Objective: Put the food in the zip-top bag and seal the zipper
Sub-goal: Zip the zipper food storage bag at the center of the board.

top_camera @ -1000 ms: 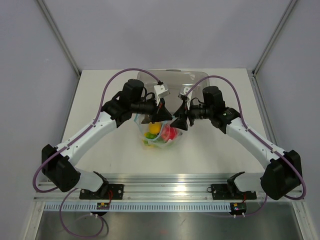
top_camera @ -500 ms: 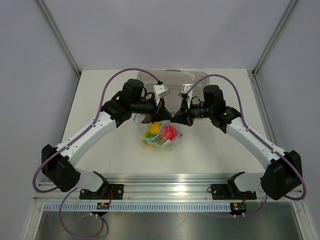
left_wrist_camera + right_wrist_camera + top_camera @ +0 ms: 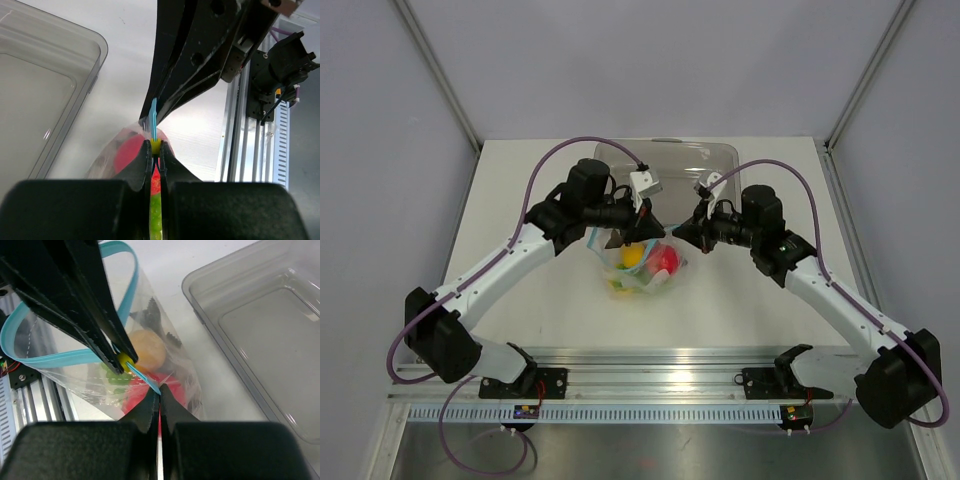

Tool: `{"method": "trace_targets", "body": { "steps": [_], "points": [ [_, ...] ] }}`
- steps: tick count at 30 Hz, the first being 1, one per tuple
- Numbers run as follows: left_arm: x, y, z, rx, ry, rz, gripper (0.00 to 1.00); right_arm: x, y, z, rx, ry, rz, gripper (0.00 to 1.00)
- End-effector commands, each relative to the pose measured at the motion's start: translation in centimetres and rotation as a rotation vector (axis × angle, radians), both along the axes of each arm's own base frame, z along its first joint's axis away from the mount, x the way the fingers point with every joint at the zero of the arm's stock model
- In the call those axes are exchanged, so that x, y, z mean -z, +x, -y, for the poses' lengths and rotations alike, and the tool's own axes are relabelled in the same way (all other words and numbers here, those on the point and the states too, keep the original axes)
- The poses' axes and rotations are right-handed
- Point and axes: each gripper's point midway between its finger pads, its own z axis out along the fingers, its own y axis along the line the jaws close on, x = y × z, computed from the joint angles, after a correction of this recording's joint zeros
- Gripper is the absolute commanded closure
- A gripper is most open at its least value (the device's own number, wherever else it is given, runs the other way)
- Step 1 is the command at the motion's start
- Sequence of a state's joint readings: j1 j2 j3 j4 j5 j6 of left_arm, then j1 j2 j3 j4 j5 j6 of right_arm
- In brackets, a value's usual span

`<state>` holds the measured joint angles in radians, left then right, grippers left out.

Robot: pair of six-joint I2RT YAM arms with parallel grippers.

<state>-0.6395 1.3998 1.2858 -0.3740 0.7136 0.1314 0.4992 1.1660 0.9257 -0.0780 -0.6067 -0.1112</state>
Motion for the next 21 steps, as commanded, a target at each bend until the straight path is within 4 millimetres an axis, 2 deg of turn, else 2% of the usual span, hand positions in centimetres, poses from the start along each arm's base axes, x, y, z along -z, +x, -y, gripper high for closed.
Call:
{"method": "trace_targets", "body": {
  "steps": [1, 8, 10, 12, 16, 21],
  "points": [
    [0.7, -0.7, -1.2, -0.002, 0.044, 0.0, 1.0, -0.3, 3.5, 3.8, 0.249, -0.007, 0.028, 1.0],
    [1.8, -0.2, -3.8, -0.069, 0.08, -0.022, 1.0, -0.1, 5.6, 8.0, 0.471, -0.019, -0.02, 1.0],
    [1.0, 0.3, -4.9, -0.098, 0.044, -0.022, 1.0, -0.3, 6.3, 9.7, 0.551, -0.008, -0.035, 1.0],
    [1.0, 0.3, -5.6, -0.104, 0.022, -0.027, 1.0, -0.2, 6.2, 10.7, 0.59, -0.001, -0.049, 1.0],
    [1.1, 0.6, -7.1, -0.151, 0.023, -0.014, 1.0, -0.2, 6.3, 12.0, 0.647, -0.009, -0.047, 1.0],
    [1.9, 0.3, -7.9, -0.174, 0.041, -0.033, 1.0, 0.4, 7.0, 13.7, 0.738, -0.006, -0.078, 1.0]
  ]
}}
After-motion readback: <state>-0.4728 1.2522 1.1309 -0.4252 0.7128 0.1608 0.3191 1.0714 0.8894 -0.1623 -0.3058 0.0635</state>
